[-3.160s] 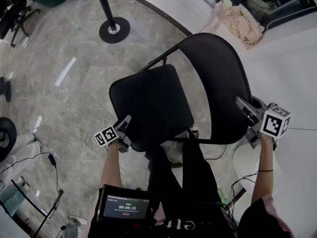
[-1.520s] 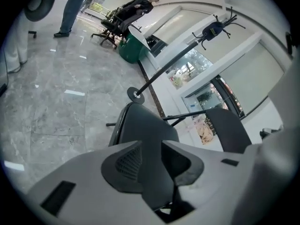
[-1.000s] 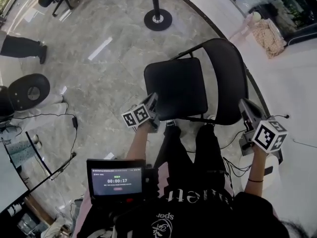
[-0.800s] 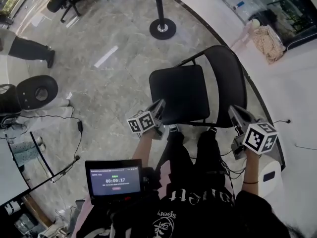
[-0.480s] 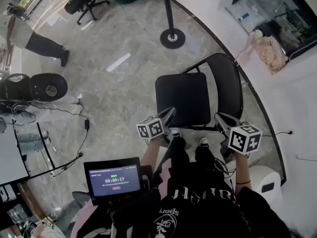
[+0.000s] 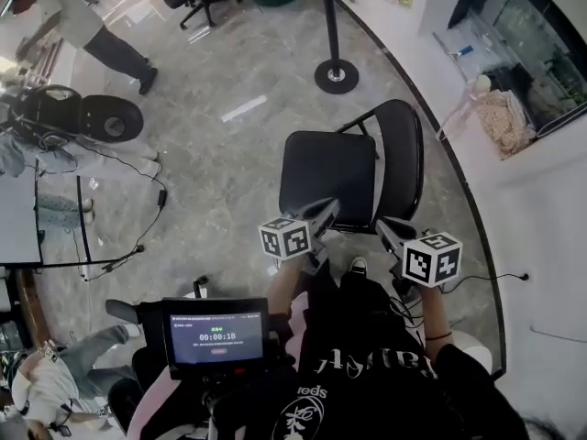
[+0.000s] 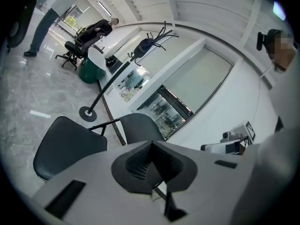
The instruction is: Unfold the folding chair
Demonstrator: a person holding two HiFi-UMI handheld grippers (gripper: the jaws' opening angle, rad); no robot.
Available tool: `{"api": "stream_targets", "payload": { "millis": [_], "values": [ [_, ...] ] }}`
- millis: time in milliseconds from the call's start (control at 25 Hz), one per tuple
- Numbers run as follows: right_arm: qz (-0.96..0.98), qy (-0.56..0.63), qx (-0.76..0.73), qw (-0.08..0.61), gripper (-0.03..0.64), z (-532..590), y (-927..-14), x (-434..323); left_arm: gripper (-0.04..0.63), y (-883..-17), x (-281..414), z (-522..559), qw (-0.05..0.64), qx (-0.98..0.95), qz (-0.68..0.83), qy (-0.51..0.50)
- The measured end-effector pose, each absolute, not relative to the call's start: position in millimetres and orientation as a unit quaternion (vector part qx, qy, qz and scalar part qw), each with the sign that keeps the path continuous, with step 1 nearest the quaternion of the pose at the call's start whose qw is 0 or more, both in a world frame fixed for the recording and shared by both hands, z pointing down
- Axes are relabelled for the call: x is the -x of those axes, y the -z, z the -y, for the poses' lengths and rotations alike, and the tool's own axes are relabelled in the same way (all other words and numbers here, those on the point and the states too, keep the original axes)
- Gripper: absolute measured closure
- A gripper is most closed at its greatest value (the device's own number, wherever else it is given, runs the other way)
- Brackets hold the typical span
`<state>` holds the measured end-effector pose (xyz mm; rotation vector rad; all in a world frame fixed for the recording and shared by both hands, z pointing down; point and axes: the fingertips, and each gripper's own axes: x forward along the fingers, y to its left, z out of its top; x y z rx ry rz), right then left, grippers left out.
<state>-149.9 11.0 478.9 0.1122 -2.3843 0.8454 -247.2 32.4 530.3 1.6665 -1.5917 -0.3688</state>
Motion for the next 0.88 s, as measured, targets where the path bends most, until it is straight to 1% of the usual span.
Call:
{"api": "stream_targets", "payload": {
  "millis": [360, 640, 880],
  "values": [
    [0.895, -0.327, 0.016, 0.304, 0.6, -58, -483, 141, 0.591, -508, 202, -82, 0.387, -0.638, 0.65, 0.146],
    [0.898, -0.303, 0.041, 0.315, 0.6, -94, -486, 153, 0.591, -487, 203, -119, 0.366, -0.634, 0.666, 0.143],
    [0.904, -0.287, 0.034, 0.315, 0.6, -151, -482, 163, 0.591, -486, 202, -179, 0.354, -0.645, 0.667, 0.113]
  ]
}}
